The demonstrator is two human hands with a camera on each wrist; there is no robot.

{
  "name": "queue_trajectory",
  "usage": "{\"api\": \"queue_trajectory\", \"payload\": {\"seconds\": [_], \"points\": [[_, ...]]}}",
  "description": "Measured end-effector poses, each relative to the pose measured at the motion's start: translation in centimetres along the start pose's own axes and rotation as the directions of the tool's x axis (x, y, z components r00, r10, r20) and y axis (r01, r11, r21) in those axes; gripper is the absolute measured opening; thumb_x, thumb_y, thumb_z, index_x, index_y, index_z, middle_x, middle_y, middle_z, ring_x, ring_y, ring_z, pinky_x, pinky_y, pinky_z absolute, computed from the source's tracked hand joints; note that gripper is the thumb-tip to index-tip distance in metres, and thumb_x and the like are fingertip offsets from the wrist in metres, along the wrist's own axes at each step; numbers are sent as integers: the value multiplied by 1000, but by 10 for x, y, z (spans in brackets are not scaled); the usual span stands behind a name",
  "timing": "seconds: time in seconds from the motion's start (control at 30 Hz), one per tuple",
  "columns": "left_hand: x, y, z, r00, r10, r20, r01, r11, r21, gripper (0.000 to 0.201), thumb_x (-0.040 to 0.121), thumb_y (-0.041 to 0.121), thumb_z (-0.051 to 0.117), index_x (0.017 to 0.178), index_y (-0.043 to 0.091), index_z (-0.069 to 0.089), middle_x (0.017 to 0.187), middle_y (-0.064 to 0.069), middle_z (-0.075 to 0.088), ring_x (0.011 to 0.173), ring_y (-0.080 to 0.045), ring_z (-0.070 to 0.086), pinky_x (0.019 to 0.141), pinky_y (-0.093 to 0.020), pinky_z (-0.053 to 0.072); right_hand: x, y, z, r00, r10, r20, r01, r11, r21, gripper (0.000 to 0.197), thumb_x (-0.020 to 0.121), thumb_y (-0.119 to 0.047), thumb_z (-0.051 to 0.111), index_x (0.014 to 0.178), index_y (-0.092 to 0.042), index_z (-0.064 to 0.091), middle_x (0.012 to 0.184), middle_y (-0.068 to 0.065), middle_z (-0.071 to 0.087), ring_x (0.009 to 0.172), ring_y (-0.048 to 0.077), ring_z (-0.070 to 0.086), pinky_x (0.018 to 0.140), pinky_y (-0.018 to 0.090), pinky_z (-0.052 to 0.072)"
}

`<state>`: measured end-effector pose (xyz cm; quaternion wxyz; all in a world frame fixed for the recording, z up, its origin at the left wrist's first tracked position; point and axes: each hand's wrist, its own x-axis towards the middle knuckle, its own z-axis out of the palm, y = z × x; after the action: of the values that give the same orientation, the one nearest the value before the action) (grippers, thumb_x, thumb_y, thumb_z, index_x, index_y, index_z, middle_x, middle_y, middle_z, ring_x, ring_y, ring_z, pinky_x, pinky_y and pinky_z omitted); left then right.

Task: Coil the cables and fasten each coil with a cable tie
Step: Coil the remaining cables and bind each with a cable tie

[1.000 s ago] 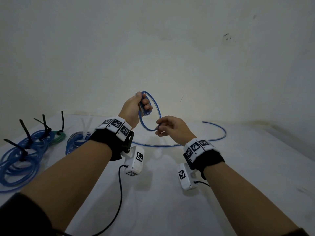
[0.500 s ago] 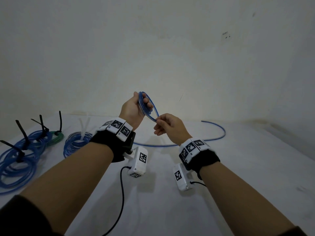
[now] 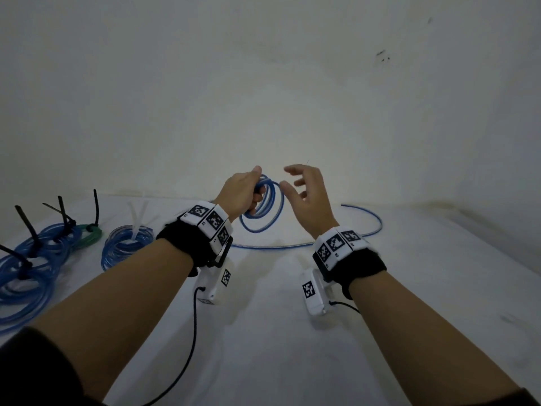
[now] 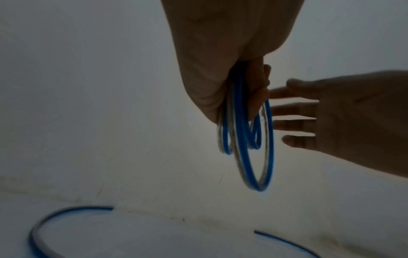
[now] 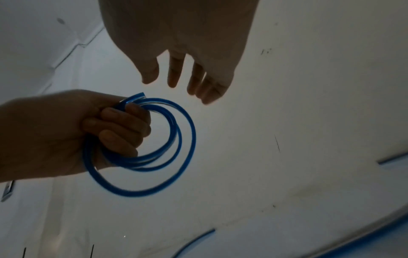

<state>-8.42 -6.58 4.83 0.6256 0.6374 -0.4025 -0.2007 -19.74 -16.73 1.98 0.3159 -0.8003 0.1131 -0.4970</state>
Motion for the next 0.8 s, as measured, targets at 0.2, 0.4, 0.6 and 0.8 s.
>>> {"api": "queue_trajectory", "payload": {"seconds": [0.2, 0.4, 0.6, 0.8], "points": [[-3, 5, 21, 996, -62, 70, 61, 998, 26, 51, 100, 36, 32, 58, 9, 44, 40, 3, 35, 34, -12, 28, 41, -19, 30, 2, -3, -9, 984, 7, 177, -20, 997, 72, 23, 94, -16, 53, 116, -13, 55, 114, -2, 61, 109, 12, 56, 87, 27, 49], [-4, 8, 28, 978, -159, 138, 170, 983, -67, 42, 96, 24, 27, 60, 10, 43, 38, 5, 30, 32, -10, 22, 40, -19, 27, -6, 9, -19, 968, -248, 29, 249, 952, -180, 14, 87, -16, 62, 99, -12, 67, 91, -3, 61, 76, -6, 47, 66, 8, 36], [-6, 6, 30, 960, -162, 228, 182, 981, -72, 39, 97, 22, 27, 65, 9, 47, 43, 4, 34, 35, -9, 25, 45, -22, 31, -5, 8, -21, 971, -238, -6, 230, 948, -219, 10, 87, -11, 58, 81, -5, 63, 75, 6, 60, 68, 14, 51, 62, 17, 40], [-10, 6, 29, 946, -72, 316, 101, 992, -78, 44, 101, 37, 26, 76, 11, 51, 52, 6, 39, 43, -8, 31, 51, -21, 37, -5, 19, -23, 991, -102, -86, 81, 971, -223, 19, 87, -12, 57, 71, -3, 51, 66, 9, 54, 65, 22, 48, 59, 27, 38]]}}
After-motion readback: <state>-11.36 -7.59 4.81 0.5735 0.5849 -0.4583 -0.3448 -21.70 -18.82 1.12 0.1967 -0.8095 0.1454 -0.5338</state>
